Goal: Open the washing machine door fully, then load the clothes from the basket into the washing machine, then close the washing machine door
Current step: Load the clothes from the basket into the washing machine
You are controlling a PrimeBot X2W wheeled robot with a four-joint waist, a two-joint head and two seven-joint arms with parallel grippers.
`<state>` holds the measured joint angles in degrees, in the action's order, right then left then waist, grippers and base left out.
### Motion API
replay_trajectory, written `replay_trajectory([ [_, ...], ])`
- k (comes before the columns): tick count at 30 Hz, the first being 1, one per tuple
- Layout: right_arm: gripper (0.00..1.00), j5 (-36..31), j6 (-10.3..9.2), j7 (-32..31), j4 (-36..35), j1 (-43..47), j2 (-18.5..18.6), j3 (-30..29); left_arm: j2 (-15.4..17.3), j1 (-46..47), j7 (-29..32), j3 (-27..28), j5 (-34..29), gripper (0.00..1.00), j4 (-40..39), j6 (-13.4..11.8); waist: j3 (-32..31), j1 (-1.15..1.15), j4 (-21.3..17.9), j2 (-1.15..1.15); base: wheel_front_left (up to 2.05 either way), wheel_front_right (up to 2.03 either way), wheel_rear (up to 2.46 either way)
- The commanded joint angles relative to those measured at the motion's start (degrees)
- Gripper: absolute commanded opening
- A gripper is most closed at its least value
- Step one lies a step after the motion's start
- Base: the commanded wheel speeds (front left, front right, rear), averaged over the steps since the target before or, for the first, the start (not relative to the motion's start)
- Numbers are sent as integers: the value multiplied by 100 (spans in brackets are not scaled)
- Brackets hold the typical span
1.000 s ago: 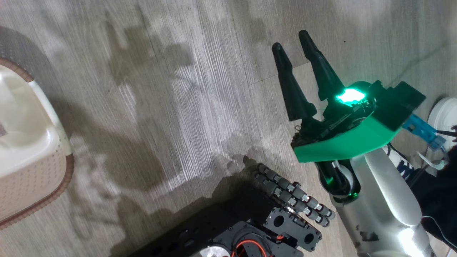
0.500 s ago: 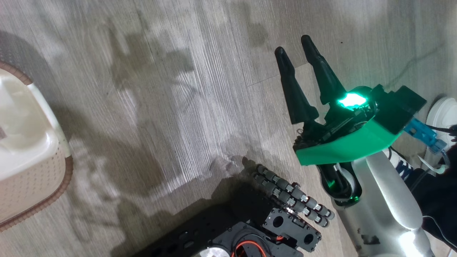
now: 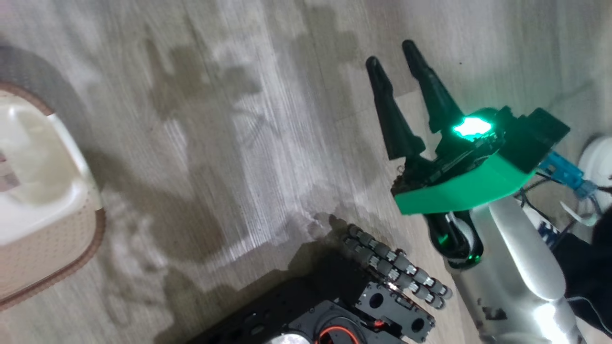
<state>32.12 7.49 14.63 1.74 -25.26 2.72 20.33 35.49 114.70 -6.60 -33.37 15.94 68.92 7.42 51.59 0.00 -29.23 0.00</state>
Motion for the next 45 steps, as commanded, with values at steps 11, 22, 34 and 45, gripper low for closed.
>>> replay_trajectory([
  [11,100,-521,0,37,-3,119,16,-353,-349,-841,-545,-216,888,100,-319,6,-450,0,656,0,0,0,0],
  [22,100,-826,0,37,70,157,16,-648,-447,-1654,-811,-327,1471,100,-649,6,-874,0,1050,0,0,0,0],
  [34,100,-1117,0,37,174,292,16,-860,-578,-2766,-838,-7,1620,100,-1387,-30,-1400,0,1435,0,0,0,0],
  [45,100,-1446,0,37,303,615,16,-1116,-981,-4330,-839,893,1264,100,-2624,-332,-2111,0,1794,0,0,0,0],
])
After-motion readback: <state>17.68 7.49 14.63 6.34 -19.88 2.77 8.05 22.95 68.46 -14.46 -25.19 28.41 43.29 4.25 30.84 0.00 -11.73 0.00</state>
